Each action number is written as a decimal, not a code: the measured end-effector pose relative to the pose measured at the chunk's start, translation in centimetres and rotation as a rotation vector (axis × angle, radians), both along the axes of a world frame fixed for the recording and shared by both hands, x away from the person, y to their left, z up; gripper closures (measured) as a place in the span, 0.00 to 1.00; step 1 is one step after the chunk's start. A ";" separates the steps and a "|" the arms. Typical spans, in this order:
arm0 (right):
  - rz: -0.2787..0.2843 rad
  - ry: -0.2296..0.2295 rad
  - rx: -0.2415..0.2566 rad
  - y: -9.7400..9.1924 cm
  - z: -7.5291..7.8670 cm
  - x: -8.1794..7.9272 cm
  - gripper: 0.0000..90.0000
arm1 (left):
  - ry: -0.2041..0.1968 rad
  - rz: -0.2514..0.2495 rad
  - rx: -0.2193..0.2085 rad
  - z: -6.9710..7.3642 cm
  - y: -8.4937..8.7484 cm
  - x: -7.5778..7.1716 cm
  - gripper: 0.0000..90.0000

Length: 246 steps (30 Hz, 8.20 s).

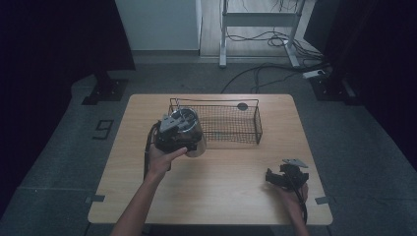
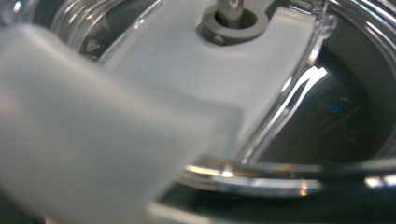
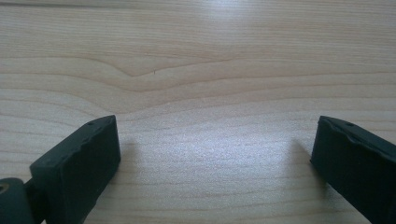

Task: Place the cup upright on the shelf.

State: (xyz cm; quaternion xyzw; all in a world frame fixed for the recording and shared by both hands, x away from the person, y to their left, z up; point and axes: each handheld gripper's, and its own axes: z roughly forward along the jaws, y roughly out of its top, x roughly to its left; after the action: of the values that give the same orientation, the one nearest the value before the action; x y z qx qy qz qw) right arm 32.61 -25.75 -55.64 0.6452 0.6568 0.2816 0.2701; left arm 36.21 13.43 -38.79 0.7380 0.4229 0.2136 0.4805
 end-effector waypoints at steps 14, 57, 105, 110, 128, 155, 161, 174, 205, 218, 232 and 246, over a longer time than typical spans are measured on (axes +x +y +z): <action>0.000 0.000 0.000 0.0 0.0 0.0 0.01 | -0.006 0.022 0.005 0.9 0.3 1.0 0.04; 0.001 -0.003 -0.002 0.0 0.0 0.0 0.01 | -0.013 0.065 0.044 3.0 -0.4 4.7 0.04; 0.002 -0.002 -0.001 0.0 0.0 0.0 0.01 | 0.026 0.156 0.076 0.9 -0.4 11.6 0.04; 0.001 -0.003 -0.001 0.0 0.0 0.0 0.01 | 0.034 0.150 0.095 0.2 -0.6 12.2 0.04; -0.002 -0.003 -0.001 0.0 0.0 0.0 0.02 | 0.066 0.185 0.110 -2.2 -0.4 13.7 0.04; 0.000 -0.004 -0.002 0.0 0.0 0.0 0.02 | 0.129 0.204 0.133 -6.1 -1.0 14.6 0.04; 0.000 -0.004 -0.002 0.0 0.0 0.0 0.02 | 0.137 0.202 0.145 -6.9 -1.3 14.7 0.04; 0.000 -0.004 -0.002 0.0 0.0 0.0 0.02 | 0.140 0.213 0.182 -8.2 -1.8 14.3 0.04; -0.003 -0.003 -0.002 0.0 0.0 0.0 0.02 | 0.058 0.166 0.061 -4.9 -0.3 11.2 0.00; -0.003 -0.002 -0.003 0.0 0.0 0.0 0.02 | 0.026 0.112 0.061 -3.9 0.6 8.1 0.00; -0.005 -0.002 -0.001 0.0 0.0 0.0 0.02 | 0.054 0.046 0.047 -4.3 2.2 4.1 0.00; -0.003 -0.003 -0.003 0.0 0.0 0.0 0.02 | 0.109 0.022 0.035 -7.7 4.3 -0.5 0.04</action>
State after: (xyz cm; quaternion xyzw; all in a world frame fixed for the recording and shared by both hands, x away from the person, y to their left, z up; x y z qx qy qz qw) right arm 32.58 -25.75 -55.64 0.6453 0.6560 0.2812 0.2724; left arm 35.74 17.77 -46.47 0.7523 0.4526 0.1858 0.4413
